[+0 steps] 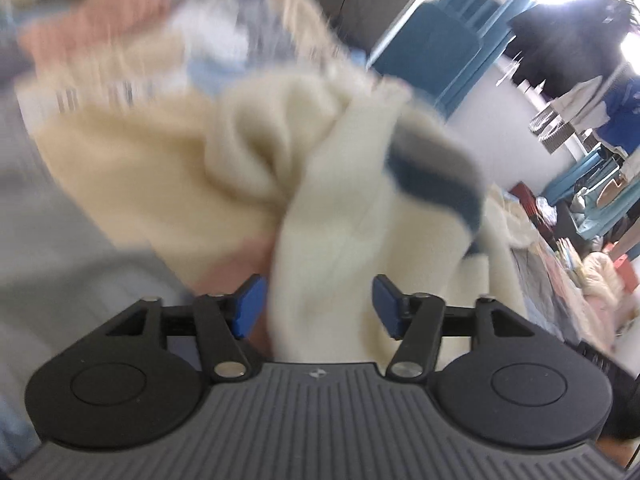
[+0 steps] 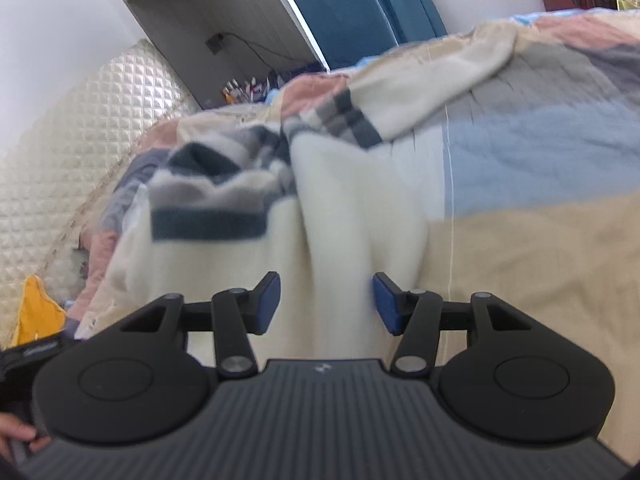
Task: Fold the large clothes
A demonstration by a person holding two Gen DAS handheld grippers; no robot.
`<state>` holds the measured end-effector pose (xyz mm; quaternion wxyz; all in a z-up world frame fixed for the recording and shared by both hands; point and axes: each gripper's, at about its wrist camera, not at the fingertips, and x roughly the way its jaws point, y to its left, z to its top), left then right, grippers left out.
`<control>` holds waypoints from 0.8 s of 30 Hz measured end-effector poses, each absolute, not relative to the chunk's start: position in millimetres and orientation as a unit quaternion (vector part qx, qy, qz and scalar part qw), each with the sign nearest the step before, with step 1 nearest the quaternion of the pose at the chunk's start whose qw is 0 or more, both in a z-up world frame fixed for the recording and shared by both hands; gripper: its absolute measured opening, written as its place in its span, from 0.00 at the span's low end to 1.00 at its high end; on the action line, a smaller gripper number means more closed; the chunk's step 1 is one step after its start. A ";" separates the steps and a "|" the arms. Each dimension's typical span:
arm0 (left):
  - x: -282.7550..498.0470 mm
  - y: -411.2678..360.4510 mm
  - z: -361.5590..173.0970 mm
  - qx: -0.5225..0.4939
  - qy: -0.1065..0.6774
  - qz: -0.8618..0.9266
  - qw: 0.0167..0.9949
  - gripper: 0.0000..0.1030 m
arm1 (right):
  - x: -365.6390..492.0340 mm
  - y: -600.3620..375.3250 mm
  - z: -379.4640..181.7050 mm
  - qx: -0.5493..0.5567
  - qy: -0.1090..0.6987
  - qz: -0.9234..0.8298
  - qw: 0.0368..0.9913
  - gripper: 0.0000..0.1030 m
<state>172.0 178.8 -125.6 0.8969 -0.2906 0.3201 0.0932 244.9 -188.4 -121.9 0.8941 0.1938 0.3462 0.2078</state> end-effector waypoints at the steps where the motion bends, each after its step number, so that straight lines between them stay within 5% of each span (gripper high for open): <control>1: 168.8 177.8 -112.8 -0.269 0.301 0.102 0.909 0.68 | 249.9 -187.6 -118.0 0.194 0.342 0.209 0.895 0.53; 12: 333.9 174.8 -45.0 -0.122 0.266 0.025 0.956 0.72 | 401.3 -120.6 -91.4 0.152 0.345 0.229 0.898 0.53; 24: 506.4 180.3 -104.7 -0.095 0.368 -0.005 0.925 0.69 | 531.9 -46.6 -139.3 0.114 0.403 0.242 0.875 0.51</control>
